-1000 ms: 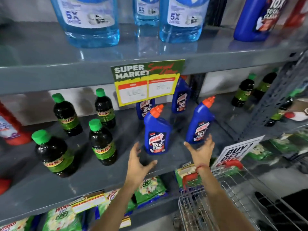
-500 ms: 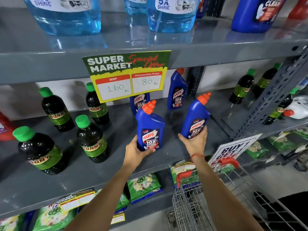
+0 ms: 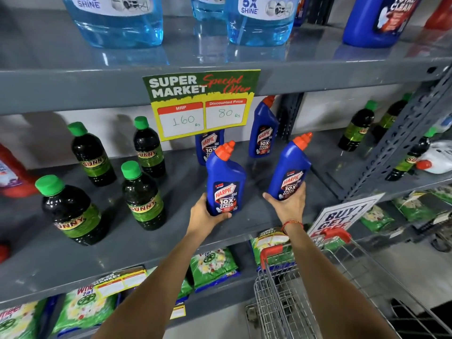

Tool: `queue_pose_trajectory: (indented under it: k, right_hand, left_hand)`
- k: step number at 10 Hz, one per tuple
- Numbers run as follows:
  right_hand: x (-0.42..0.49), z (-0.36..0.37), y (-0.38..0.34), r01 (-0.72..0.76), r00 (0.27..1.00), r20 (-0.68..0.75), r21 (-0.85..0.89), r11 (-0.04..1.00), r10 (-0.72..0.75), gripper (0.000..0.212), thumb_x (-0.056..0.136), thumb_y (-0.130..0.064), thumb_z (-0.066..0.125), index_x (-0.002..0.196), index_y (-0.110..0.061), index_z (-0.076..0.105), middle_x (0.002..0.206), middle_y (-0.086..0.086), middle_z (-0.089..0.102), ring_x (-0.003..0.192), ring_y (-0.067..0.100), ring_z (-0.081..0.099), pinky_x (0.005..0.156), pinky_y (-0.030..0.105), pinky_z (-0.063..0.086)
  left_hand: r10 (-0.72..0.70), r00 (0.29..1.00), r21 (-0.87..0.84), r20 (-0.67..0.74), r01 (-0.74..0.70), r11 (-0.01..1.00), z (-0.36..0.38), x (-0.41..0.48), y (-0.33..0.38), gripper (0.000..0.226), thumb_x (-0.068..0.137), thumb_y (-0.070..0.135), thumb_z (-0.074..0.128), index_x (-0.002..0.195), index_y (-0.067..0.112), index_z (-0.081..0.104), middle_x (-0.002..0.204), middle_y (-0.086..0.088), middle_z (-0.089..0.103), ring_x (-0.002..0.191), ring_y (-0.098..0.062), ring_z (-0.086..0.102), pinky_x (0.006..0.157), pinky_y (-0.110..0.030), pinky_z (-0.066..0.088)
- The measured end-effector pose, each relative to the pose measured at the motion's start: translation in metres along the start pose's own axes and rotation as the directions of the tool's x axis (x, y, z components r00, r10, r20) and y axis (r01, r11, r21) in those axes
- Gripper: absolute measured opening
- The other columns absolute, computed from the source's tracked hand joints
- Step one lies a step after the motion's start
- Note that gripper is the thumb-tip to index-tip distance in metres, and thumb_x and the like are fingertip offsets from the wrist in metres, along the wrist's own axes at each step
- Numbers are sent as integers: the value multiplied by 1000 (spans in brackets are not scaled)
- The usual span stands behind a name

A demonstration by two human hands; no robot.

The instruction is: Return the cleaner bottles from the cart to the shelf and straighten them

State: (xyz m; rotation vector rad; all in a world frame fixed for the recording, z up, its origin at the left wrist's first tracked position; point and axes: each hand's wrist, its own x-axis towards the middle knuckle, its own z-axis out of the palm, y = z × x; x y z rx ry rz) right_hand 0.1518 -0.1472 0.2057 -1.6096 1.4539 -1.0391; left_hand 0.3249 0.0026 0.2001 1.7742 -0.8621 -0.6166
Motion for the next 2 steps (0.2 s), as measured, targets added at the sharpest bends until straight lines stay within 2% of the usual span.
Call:
queue_pose_trajectory:
  k: [1, 2]
  right_hand:
    - [-13, -1, 1, 6, 1000, -28, 53, 999, -4, 114, 55, -31, 88, 145, -8, 20, 140, 21, 36, 131, 35, 37, 109, 45, 35]
    - [-35, -2, 0, 31, 997, -75, 92, 995, -24, 91, 63, -27, 84, 137, -6, 36, 132, 20, 42, 125, 32, 43, 104, 37, 36]
  left_hand:
    - [31, 999, 26, -10, -31, 999, -9, -9, -5, 68, 60, 15, 86, 118, 12, 52, 107, 2, 66, 94, -11, 62, 75, -12, 47]
    - [52, 998, 21, -29, -51, 998, -23, -19, -5, 63, 67, 12, 81, 123, 8, 52, 112, -2, 65, 102, -13, 61, 86, -19, 47]
